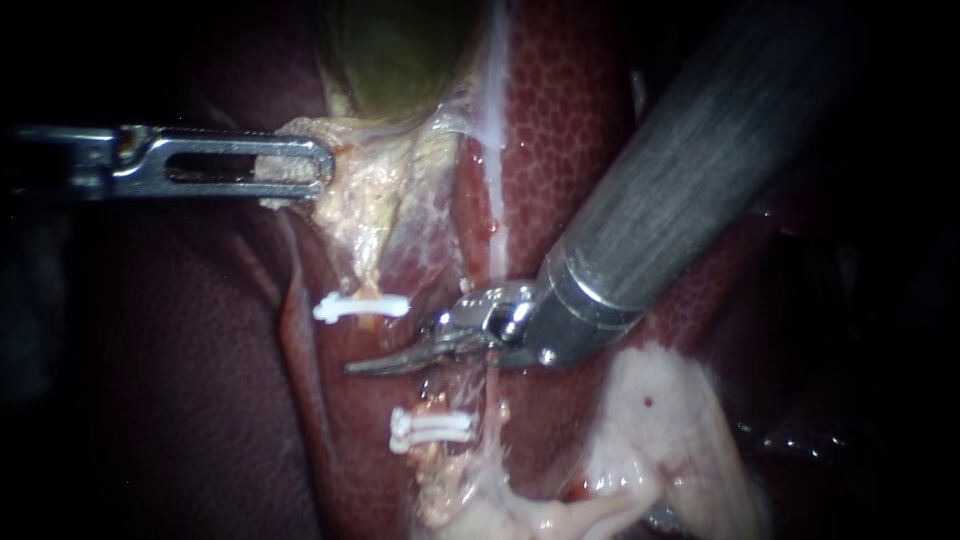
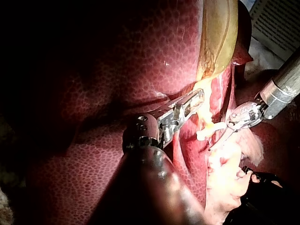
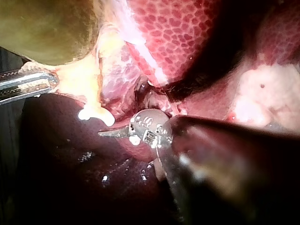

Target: Go back from the cut left tube

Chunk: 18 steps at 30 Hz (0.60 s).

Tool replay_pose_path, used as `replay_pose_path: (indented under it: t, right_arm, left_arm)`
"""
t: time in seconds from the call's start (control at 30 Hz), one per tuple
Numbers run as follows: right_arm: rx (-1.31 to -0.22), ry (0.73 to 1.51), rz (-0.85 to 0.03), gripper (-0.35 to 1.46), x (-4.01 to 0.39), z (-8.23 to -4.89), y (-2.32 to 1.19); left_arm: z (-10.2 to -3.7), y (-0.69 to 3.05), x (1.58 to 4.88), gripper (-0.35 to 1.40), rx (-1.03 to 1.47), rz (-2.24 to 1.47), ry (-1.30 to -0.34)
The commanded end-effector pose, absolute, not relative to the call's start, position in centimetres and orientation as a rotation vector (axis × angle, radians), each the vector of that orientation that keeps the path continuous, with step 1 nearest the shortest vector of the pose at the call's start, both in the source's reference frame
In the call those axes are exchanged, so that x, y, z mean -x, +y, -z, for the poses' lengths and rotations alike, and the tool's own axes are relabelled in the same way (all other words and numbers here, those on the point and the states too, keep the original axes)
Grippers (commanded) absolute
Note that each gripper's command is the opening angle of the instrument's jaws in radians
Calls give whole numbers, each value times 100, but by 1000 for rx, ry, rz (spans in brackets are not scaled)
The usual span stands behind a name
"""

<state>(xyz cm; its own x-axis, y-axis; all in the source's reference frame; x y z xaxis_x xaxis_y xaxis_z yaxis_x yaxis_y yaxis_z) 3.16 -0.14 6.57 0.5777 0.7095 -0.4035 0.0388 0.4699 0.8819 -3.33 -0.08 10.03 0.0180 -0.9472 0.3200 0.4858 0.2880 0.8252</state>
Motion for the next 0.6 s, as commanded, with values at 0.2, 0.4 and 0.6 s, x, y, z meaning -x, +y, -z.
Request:
replay_pose_path:
  t: [0.2,0.4,0.6]
  right_arm:
    - [-1012,877,-482,-35,-318,-658,-15]
    - [-1008,878,-480,14,-326,-660,-22]
    - [-1004,881,-483,83,-335,-663,-25]
  left_arm:
    - [-1003,-8,333,-35,-581,1215,-1013]
    - [-1003,-8,333,-35,-580,1216,-1013]
    - [-1003,-8,333,-35,-580,1216,-1013]
